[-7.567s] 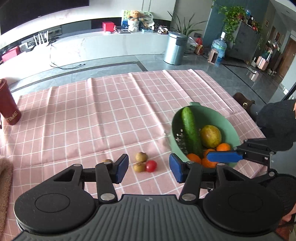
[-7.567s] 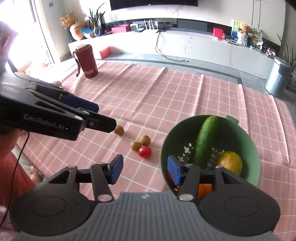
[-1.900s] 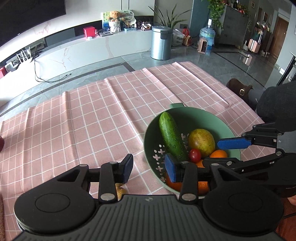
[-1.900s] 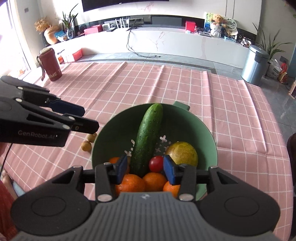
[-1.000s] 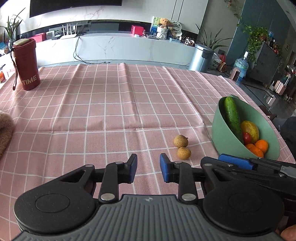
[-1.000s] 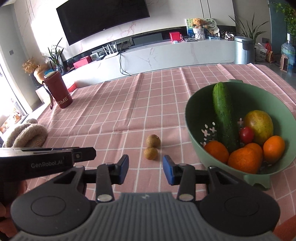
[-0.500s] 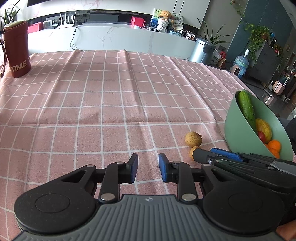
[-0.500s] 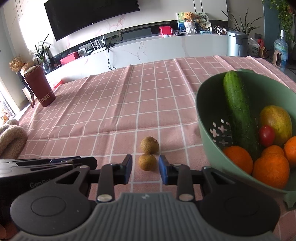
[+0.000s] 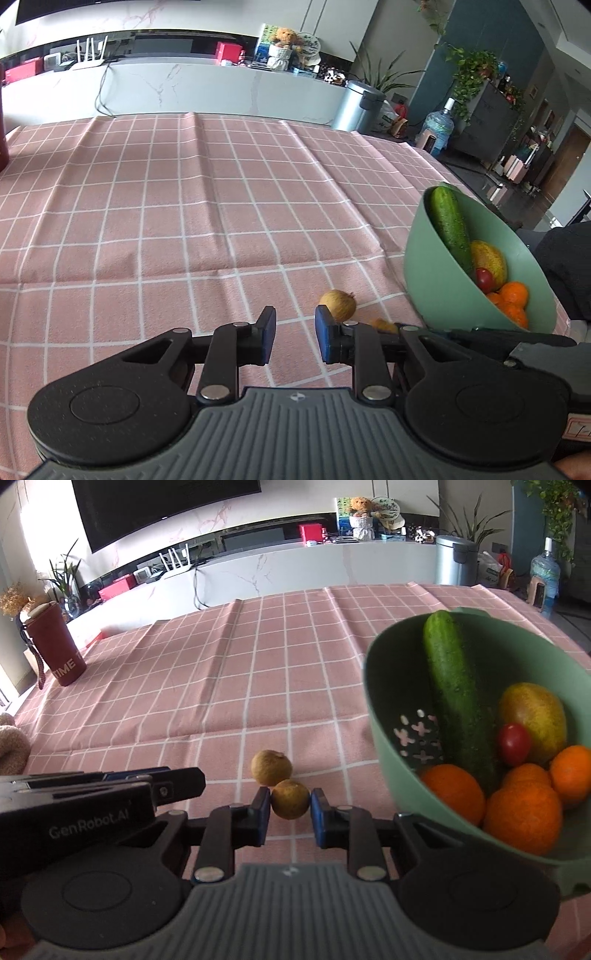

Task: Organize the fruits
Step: 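Grasp a small brown fruit with the left gripper while the right gripper grasps the last brown fruit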

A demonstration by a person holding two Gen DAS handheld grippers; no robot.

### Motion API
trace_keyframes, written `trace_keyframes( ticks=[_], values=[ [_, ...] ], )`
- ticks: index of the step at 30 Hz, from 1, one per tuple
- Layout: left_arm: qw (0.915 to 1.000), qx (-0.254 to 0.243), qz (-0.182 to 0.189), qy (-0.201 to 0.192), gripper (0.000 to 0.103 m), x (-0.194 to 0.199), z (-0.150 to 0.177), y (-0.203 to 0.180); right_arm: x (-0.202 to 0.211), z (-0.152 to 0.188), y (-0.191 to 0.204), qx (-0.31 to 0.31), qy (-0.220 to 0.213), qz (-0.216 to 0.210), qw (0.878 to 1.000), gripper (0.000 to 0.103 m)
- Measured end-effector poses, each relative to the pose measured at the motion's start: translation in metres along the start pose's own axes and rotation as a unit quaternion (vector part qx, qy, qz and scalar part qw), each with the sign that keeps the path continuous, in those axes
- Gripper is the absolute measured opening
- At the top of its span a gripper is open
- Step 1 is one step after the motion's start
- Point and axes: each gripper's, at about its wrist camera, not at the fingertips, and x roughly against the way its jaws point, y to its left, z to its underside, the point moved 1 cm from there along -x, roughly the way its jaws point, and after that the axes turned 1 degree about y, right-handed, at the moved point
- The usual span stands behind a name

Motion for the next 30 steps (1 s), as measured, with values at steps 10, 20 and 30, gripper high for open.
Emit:
trace_keyframes(
  ticks=[10,20,30],
  values=[
    [0.9985,-0.035,0.016,0.039,0.033,-0.035,-0.009,-0.019,-0.007,0.003,-0.011,-0.027,0.025,0.001,0.999,0.018],
    [0.9981,-0.035,0.011,0.050,0.032,-0.048,-0.013,-0.023,-0.007,0.003,-0.014,-0.030,0.020,-0.007,0.999,0.018],
    [0.9992,0.001,-0.031,0.025,0.030,-0.020,-0.012,-0.010,-0.007,0.004,-0.013,-0.026,0.018,-0.010,0.999,0.019]
  ],
)
